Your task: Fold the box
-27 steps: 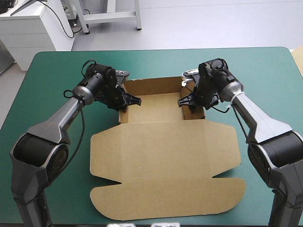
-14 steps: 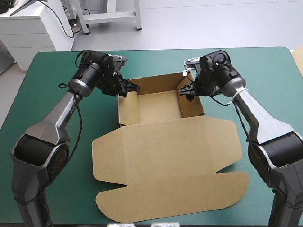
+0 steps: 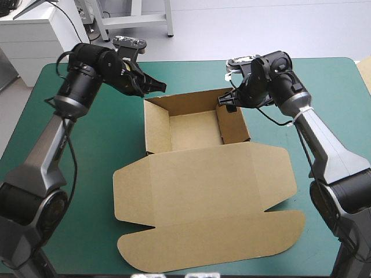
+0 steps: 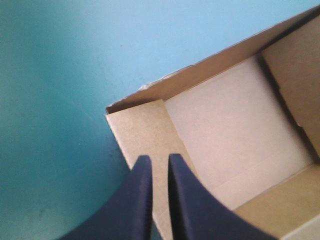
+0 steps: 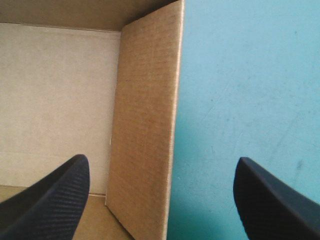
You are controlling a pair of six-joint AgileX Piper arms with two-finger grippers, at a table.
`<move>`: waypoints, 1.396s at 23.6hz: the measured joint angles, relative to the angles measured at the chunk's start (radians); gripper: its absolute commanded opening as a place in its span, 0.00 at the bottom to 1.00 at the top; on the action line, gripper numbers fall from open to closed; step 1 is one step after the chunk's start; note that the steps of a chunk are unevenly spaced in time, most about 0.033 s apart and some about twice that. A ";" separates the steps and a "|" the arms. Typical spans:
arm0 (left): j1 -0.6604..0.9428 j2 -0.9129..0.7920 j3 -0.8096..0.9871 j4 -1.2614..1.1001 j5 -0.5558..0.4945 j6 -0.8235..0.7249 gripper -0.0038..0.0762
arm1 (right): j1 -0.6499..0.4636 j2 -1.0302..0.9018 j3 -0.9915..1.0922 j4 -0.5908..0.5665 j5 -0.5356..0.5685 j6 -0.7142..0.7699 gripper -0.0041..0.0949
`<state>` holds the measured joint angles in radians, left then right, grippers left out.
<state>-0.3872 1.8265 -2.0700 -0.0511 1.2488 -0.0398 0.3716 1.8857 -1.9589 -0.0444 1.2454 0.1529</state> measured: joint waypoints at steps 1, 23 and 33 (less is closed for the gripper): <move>0.000 -0.028 0.008 -0.012 0.000 0.021 0.04 | 0.000 -0.001 0.003 -0.005 -0.001 -0.001 0.77; -0.001 -0.986 1.002 0.128 -0.025 -0.011 0.04 | 0.000 0.168 0.018 -0.006 -0.018 -0.153 0.77; -0.001 -1.449 1.269 0.163 -0.048 -0.064 0.04 | -0.008 0.234 0.020 0.012 -0.016 -0.153 0.35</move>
<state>-0.3885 0.3775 -0.8008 0.1118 1.2008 -0.1040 0.3641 2.1196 -1.9391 -0.0324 1.2294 0.0000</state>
